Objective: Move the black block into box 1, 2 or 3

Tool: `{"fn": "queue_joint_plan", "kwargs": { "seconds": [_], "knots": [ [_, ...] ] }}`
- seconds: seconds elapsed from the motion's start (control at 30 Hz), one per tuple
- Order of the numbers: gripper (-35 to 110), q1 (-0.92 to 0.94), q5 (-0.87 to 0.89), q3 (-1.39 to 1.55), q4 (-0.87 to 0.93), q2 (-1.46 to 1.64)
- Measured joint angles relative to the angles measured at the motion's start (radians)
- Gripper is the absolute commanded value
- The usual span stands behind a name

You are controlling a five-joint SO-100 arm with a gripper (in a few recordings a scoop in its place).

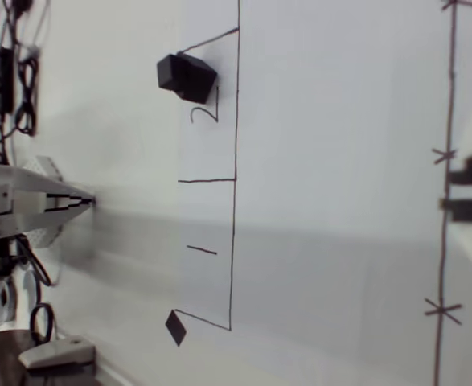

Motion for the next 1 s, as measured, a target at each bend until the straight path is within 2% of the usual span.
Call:
{"fn": "queue_joint_plan", "kwargs": {
  "seconds": [0.23, 0.53, 0.77, 1.0],
  "knots": [
    [0, -0.011, -0.009, 0.155, 0.009, 0.199],
    [0, -0.011, -0.026, 0.221, 0.058, 0.288],
    [0, -0.011, -0.017, 0.221, 0.272, 0.293],
    [0, -0.011, 0.074, 0.221, 0.488, 0.293]
  ]
}}
